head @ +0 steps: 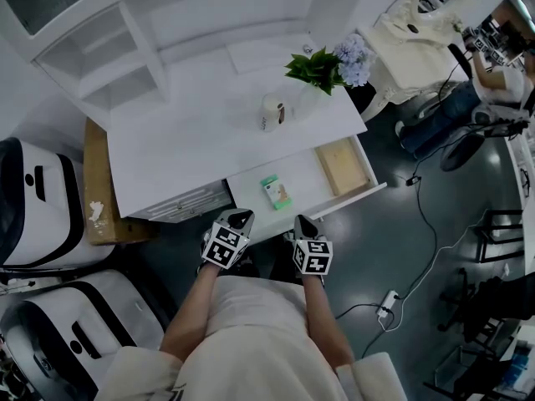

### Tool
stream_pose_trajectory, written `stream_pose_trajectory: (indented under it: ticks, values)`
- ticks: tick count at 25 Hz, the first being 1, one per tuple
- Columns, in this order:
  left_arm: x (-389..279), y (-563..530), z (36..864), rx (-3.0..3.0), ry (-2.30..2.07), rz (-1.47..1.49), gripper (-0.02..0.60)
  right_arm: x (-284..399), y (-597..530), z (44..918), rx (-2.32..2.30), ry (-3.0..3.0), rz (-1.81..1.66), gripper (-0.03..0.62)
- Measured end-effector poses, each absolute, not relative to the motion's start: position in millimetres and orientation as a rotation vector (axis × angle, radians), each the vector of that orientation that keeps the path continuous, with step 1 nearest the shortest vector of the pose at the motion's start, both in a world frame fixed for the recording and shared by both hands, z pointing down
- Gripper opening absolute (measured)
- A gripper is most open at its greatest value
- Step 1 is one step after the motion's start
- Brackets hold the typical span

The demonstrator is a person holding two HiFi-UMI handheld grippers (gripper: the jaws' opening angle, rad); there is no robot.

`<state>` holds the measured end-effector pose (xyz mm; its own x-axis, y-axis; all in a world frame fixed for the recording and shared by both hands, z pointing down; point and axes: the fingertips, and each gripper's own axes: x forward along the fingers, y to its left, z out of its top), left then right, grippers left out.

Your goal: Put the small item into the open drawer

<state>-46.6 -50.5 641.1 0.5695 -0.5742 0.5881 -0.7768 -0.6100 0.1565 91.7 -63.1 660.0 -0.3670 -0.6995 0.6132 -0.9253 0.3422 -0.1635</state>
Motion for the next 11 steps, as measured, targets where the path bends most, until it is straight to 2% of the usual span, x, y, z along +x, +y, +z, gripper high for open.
stream_pose_trajectory:
  ticks: [11]
  values:
    - [-46.3, -43.6, 640.8, 2.405, -1.091, 0.697, 0.015, 91.2, -57.0, 659.2, 1.422, -2.179, 0.690, 0.026]
